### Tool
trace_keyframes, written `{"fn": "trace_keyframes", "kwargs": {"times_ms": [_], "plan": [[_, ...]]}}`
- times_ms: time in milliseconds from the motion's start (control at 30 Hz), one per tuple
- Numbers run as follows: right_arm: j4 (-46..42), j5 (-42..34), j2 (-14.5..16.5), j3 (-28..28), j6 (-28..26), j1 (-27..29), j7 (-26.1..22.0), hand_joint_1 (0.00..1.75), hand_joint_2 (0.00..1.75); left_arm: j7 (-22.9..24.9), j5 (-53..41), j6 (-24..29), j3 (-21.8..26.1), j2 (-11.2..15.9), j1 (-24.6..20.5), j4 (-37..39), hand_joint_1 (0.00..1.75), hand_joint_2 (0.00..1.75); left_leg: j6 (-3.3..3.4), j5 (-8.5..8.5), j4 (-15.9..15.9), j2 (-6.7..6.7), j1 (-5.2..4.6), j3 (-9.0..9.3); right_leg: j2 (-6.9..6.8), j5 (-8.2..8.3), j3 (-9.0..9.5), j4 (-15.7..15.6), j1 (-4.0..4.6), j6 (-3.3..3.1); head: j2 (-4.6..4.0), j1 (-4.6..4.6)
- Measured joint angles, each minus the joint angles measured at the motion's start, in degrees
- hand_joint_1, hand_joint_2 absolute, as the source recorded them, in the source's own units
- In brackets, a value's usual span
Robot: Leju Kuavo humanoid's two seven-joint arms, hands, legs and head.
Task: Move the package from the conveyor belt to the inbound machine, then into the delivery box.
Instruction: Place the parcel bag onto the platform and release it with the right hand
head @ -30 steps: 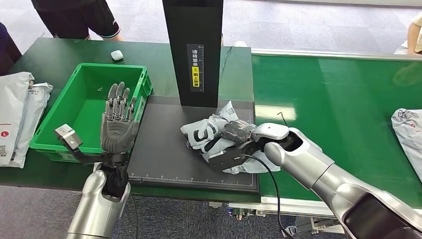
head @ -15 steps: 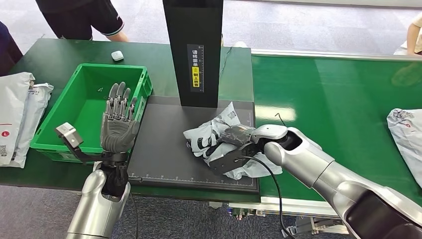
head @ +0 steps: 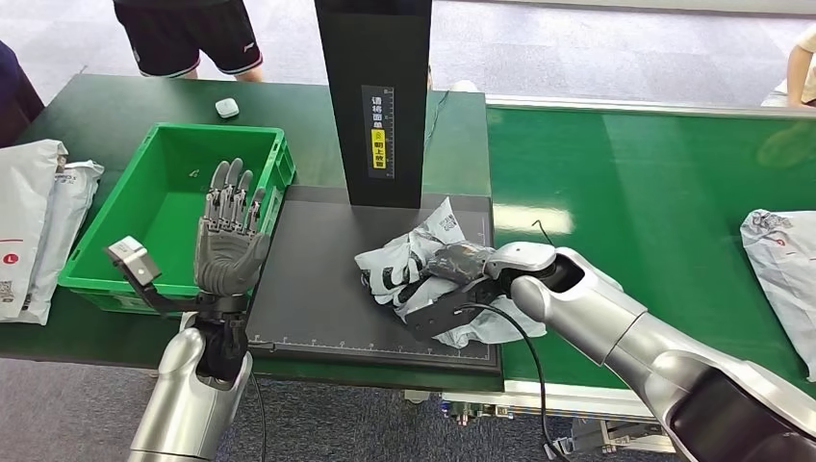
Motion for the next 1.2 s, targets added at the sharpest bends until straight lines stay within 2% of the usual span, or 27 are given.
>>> {"fn": "trace_keyframes", "kwargs": {"times_ms": [200,300,467,800,1000,1100,1200], "plan": [[-2.73,3.67,0.02,-4.08,-21.96,3.88,-5.10,0.00,1.75,-1.32,-0.46,-0.66,0.01,-0.01,1.09,-0.85,0.00,1.75,0.00,0.00,0.00,0.00,0.00,-0.03,0.01,0.00,-0.02,0.00,0.00,0.00,0.00,0.00],[-4.98,4.21,0.11,-7.36,-27.38,5.92,-6.67,0.00,1.75,-1.89,-0.60,-1.06,-0.03,-0.07,1.24,-0.86,0.00,1.75,-0.01,-0.01,-0.01,0.00,0.00,-0.04,0.00,-0.01,-0.05,0.00,0.01,-0.01,0.00,-0.02],[-9.33,-1.96,0.62,-15.86,-37.11,11.88,-9.09,0.00,1.75,-1.98,-0.43,-1.67,-0.85,-0.31,-0.62,-0.02,0.00,1.75,-0.01,-0.01,-0.01,-0.02,0.02,-0.10,-0.02,-0.02,-0.08,0.00,0.02,-0.01,0.00,-0.01],[-14.95,-5.18,2.42,-27.12,-39.56,18.95,-11.06,0.00,1.75,-1.98,0.47,-0.87,-2.18,-0.47,-2.38,0.73,0.00,1.75,-0.01,-0.02,-0.01,0.03,0.01,-0.11,0.03,-0.02,-0.12,0.00,0.01,-0.01,0.00,-0.01],[-18.37,-11.26,3.73,-33.64,-40.73,21.99,-12.48,0.00,1.75,-2.02,0.26,-0.75,-2.35,-0.46,-2.38,0.73,0.00,1.75,-0.01,-0.02,-0.02,0.03,0.01,-0.13,0.03,-0.02,-0.13,0.00,0.01,-0.01,0.00,-0.01],[-20.87,-16.03,4.63,-38.21,-38.59,24.06,-13.70,0.00,1.75,-2.47,-0.57,-0.76,-2.68,-0.48,-2.32,0.75,0.00,1.75,-0.01,-0.02,-0.02,0.03,0.01,-0.14,0.03,-0.02,-0.13,0.00,0.00,-0.01,0.00,0.00],[-22.84,-19.74,5.61,-42.34,-34.23,26.06,-14.26,0.00,1.75,-2.98,-1.49,-0.92,-2.83,-0.49,-2.32,0.75,0.00,1.75,0.00,-0.03,-0.02,0.03,0.01,-0.13,0.03,-0.02,-0.13,0.00,0.00,-0.01,0.00,-0.01]]}}
